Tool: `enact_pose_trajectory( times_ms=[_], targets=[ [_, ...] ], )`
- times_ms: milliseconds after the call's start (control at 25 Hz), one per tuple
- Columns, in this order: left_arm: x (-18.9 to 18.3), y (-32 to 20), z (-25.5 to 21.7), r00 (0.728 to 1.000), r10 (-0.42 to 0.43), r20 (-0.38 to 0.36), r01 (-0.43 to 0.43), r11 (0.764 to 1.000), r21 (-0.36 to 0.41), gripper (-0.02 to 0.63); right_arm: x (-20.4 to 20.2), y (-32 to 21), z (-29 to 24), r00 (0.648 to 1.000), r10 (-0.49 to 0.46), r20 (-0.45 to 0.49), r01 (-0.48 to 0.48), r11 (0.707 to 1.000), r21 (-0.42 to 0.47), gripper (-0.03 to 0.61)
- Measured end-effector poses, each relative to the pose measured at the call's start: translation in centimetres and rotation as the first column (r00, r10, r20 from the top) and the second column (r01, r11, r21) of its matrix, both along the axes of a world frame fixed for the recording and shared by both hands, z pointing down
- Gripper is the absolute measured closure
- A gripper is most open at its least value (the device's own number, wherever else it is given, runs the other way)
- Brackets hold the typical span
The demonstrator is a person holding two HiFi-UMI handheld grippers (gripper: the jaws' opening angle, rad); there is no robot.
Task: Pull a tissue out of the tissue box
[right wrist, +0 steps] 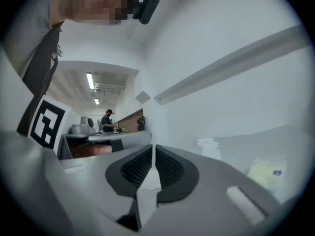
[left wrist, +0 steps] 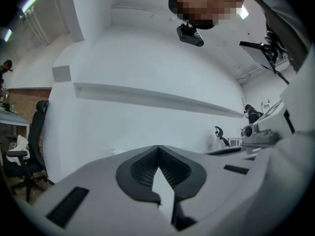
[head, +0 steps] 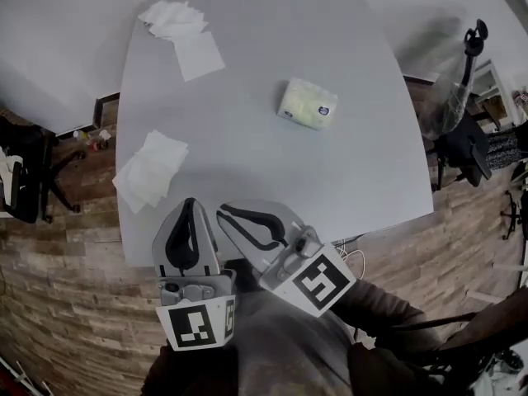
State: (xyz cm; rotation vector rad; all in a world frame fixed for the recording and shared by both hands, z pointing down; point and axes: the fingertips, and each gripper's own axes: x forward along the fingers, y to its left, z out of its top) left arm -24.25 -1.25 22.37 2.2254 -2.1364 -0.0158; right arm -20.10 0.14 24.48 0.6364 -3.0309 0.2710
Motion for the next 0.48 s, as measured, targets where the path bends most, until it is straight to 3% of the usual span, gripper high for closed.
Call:
enact_pose_trajectory(
  times_ms=[240, 360, 480],
  targets=[
    [13.6, 2.0, -3.2, 0.988, 0.146, -0.048, -0.145, 0.989, 0.011, 0.615, 14.4, 1.8, -5.2, 0.970, 0.244, 0.003, -0.244, 0.970, -0.009, 0.577],
    [18.5, 4.0, -5.1, 0.981, 0.193, -0.028, -0.193, 0.981, 0.018, 0.615, 19.7, 3.2, -7.4, 0.947, 0.319, 0.029, -0.319, 0.948, 0.014, 0.577],
    [21.5, 5.5, -6.6, 0.967, 0.254, 0.038, -0.254, 0.967, 0.015, 0.615, 22.7, 4.5, -9.0, 0.929, 0.363, 0.069, -0.364, 0.931, 0.013, 0.577]
  ],
)
